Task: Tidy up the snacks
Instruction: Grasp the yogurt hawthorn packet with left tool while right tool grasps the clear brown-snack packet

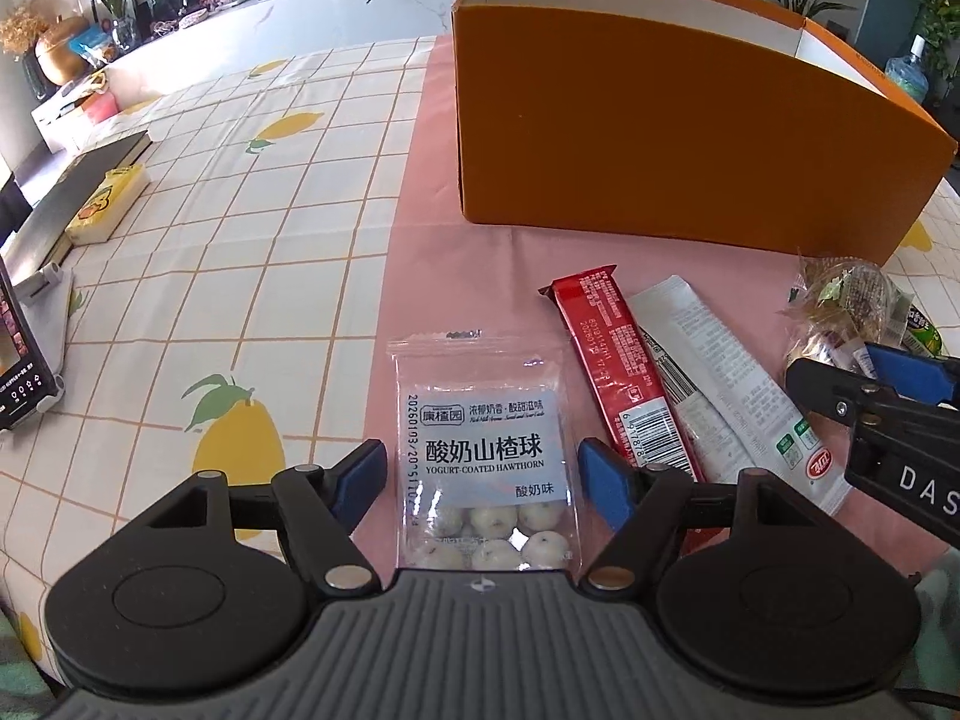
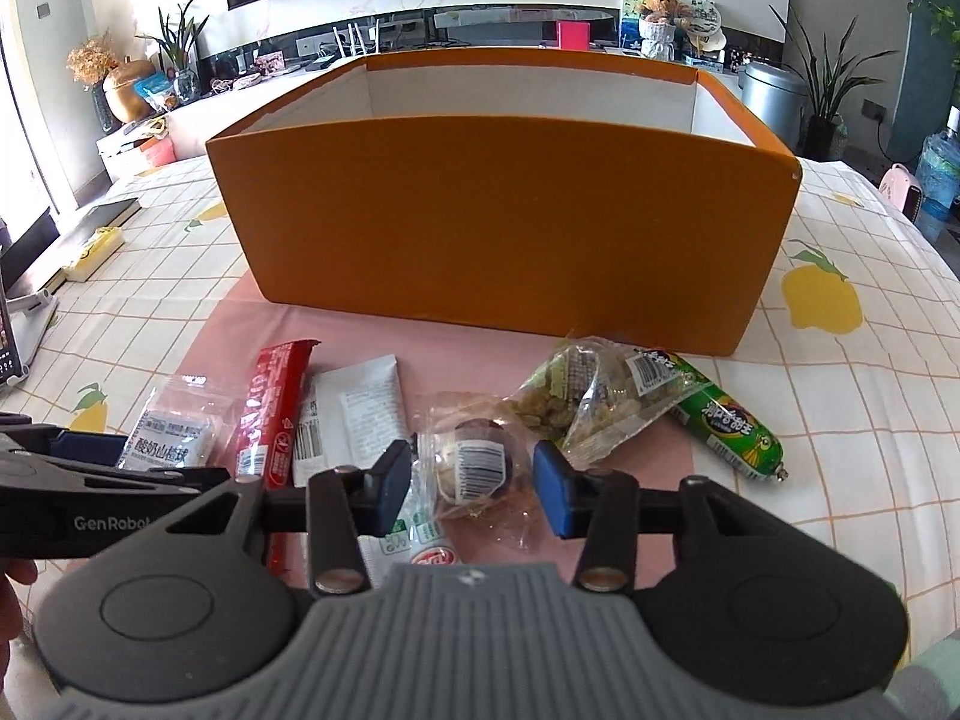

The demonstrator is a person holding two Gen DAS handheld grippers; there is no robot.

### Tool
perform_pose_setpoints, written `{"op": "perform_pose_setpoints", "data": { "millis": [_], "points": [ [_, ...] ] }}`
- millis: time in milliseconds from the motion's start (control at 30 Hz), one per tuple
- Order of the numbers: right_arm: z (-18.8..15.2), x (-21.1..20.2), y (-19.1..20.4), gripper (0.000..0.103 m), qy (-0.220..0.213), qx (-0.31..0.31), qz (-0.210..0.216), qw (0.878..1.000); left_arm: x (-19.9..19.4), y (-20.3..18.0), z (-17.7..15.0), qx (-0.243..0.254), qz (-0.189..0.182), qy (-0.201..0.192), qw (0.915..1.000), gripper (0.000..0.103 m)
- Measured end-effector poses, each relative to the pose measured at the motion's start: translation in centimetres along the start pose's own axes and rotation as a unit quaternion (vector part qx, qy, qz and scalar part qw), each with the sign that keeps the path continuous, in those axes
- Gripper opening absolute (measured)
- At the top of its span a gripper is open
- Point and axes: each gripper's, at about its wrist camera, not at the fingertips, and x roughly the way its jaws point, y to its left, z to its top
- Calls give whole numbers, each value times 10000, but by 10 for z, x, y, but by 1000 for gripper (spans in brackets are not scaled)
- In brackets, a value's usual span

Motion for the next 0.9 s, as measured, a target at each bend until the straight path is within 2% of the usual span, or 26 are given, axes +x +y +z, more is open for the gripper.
{"op": "perform_pose_setpoints", "data": {
  "millis": [133,233,267,533,900],
  "points": [
    [-1,5,-4,43,47,100,7,9999,0,2,0,-59,-41,-5,10000,84],
    [-2,4,-1,42,12,44,-6,10000,-2,2,-1,-76,-123,-73,9999,70],
    [-3,4,0,41,-6,1,-24,10000,-2,2,0,-75,-134,-81,9998,69],
    [-6,-5,4,39,-224,-153,32,9996,-6,10,-2,-237,-264,-200,9992,64],
    [-8,-31,10,39,-509,-327,199,9980,-36,17,4,-351,-354,-529,9974,64]
  ]
}}
